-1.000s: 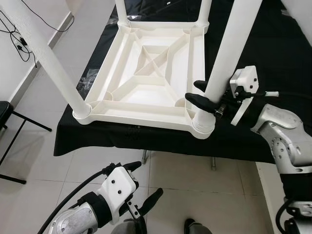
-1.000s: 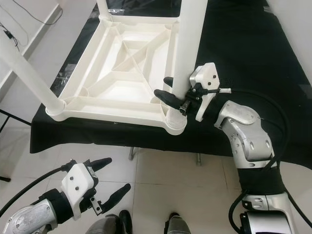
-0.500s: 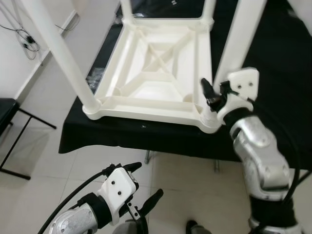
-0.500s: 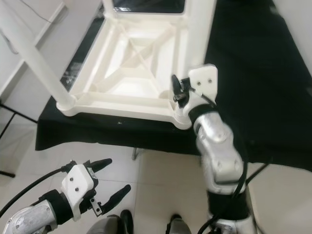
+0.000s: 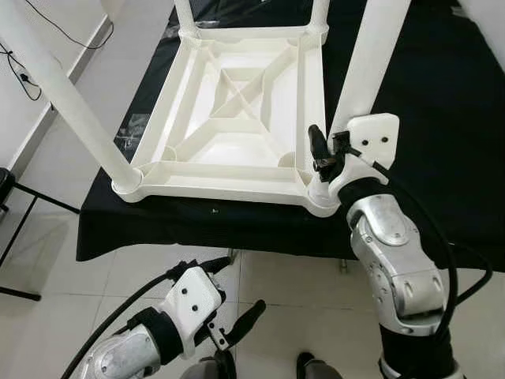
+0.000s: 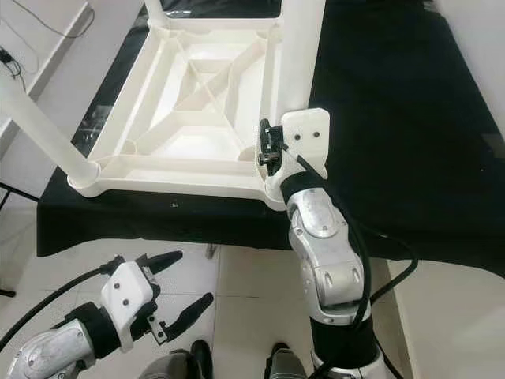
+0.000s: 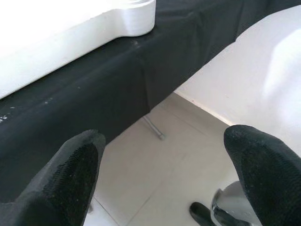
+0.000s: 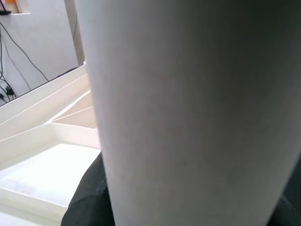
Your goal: Building children table
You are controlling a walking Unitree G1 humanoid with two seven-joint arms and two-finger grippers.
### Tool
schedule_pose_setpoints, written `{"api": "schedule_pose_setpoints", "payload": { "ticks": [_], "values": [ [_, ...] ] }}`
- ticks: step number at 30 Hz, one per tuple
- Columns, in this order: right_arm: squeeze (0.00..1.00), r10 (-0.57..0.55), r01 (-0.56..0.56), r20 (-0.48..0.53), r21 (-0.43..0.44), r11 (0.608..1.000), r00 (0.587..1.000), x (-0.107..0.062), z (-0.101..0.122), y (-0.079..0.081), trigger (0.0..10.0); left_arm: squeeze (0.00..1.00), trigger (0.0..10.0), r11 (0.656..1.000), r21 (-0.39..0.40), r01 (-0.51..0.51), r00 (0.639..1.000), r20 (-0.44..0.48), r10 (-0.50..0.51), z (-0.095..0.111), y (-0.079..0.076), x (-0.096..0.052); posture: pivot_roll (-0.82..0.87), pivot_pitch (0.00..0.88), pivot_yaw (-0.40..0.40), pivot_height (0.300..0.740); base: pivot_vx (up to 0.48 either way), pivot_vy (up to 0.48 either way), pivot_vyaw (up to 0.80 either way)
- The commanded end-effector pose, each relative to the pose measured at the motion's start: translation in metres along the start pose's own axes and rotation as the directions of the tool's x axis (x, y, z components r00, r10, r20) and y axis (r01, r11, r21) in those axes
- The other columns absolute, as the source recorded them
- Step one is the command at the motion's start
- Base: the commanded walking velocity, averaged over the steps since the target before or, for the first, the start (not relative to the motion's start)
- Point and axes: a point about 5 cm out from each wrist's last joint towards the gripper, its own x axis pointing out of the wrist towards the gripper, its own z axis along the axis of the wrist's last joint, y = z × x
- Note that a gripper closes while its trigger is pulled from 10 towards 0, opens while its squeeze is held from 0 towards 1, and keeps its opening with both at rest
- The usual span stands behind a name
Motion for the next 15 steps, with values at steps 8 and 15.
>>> {"api": "schedule_pose_setpoints", "payload": {
  "ticks": [8, 15],
  "values": [
    [1.0, 0.176, -0.175, -0.003, 0.11, 0.978, 0.984, 0.0, -0.006, -0.003, 10.0, 0.0, 10.0, 1.0, -0.01, 0.002, 1.0, -0.019, -0.003, -0.004, 0.0, -0.004, 0.01, 0.304, 0.071, 0.74, 0.0, 0.0, 0.0],
    [0.0, 0.372, -0.377, 0.074, 0.084, 0.922, 0.925, 0.005, 0.007, -0.017, 10.0, 0.0, 10.0, 1.0, -0.008, 0.001, 1.0, -0.018, -0.002, -0.004, 0.0, -0.004, 0.02, 0.305, 0.069, 0.74, 0.0, 0.0, 0.0]
  ]
}}
